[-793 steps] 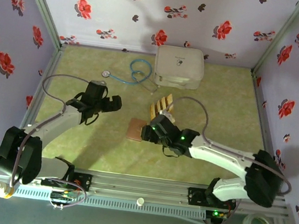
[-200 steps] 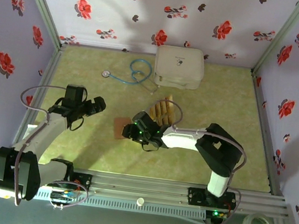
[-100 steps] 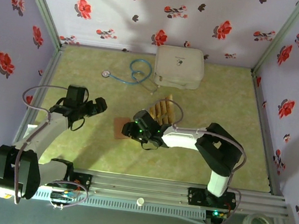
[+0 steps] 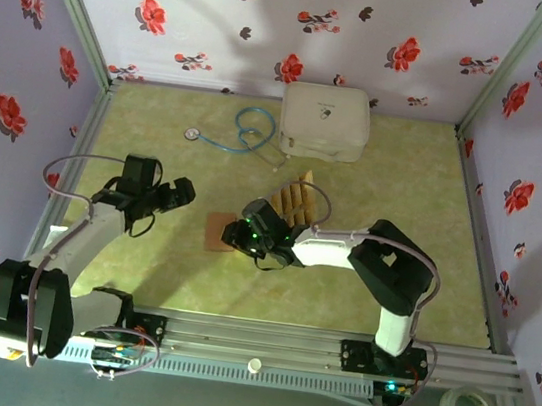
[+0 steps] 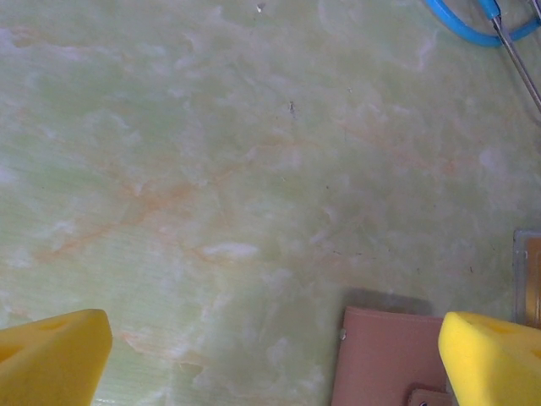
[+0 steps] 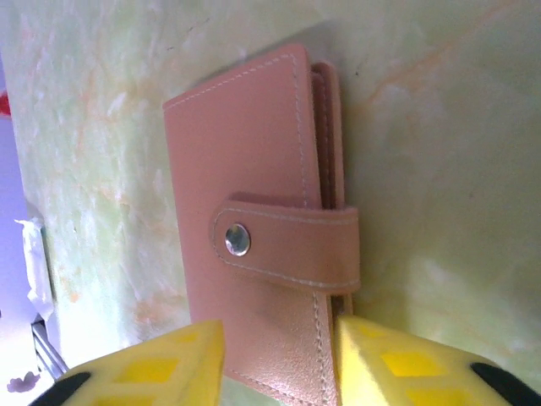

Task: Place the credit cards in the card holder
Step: Pick up the card holder from the center of the table.

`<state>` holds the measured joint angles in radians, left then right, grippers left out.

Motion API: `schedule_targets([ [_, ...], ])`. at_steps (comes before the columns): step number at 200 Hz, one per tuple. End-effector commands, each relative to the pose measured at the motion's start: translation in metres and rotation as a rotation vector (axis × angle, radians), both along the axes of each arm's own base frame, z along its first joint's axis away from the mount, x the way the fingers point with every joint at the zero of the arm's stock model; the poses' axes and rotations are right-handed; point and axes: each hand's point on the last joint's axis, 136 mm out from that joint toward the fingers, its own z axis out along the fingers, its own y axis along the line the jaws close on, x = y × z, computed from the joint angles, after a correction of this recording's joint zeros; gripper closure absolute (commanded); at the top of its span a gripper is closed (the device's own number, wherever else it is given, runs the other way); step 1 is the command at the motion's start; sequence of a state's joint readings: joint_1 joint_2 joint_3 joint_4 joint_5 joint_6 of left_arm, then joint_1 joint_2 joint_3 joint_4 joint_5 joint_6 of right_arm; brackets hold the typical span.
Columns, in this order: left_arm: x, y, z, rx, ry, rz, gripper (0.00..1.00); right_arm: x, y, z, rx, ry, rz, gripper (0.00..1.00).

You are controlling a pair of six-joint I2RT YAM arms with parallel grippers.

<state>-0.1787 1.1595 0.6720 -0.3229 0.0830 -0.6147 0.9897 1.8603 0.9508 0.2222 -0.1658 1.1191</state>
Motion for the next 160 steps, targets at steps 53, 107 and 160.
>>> schedule_targets([
  [53, 0.0, -0.008, -0.004, 0.006, 0.009, -0.036, 0.0, 0.005, 0.009, -0.018, 0.088, 0.056, -0.038, 0.9],
  [107, -0.001, -0.01, -0.001, 0.006, 0.003, -0.04, 0.0, 0.01, 0.007, -0.005, 0.137, 0.043, -0.03, 1.0],
  [160, 0.01, -0.017, 0.022, -0.025, -0.053, -0.052, 0.0, 0.022, 0.01, 0.051, 0.193, -0.034, 0.041, 1.0],
])
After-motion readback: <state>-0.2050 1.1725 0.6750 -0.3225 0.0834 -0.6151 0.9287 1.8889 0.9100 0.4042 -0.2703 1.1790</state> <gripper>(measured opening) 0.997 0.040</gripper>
